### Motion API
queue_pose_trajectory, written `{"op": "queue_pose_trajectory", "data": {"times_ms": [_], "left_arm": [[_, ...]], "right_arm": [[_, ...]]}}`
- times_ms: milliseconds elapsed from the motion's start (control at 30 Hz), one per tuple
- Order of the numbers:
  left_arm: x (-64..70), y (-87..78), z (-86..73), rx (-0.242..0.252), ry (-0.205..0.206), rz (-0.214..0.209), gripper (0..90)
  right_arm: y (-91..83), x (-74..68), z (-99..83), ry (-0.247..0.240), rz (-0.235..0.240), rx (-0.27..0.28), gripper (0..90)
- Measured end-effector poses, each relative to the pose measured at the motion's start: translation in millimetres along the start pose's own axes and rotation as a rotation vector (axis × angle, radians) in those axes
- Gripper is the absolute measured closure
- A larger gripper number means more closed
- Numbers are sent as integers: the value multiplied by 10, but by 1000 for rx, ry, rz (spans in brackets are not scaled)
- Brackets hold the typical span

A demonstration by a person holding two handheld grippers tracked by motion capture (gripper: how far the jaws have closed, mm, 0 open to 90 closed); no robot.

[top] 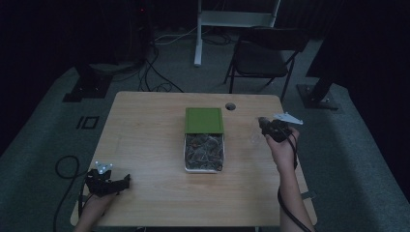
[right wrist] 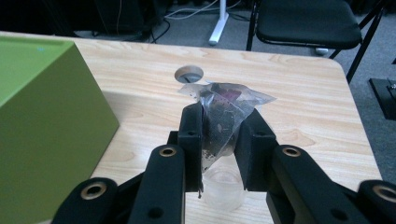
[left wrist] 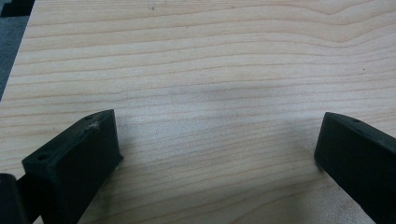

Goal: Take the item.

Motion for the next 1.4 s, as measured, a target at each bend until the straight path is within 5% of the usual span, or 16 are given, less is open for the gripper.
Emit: {"op": "queue_pose_trajectory", "data": {"times_ms": [300, 667, 967, 1400], "left_arm": [[0, 0, 0, 0, 0, 0, 5], [0, 0, 0, 0, 0, 0, 5], [0, 0, 0, 0, 0, 0, 5], [-1, -1, 1, -1, 1, 0, 5]], "right_arm": [[73, 22, -59, 10, 7, -35, 734], [67, 34, -18, 35, 19, -33, 606], [-48, 13, 1, 16, 58, 18, 281], [-191, -8, -67, -13, 71, 18, 158]]}}
Point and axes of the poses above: each handheld gripper's, and its own axes: y roughly forward along the jaws, z roughly out of its top, x roughly to its right, the point moved 2 cm from there along y, roughly forward along the jaws, and after that the axes turned 1 degree about y, right-handed, at the moved point
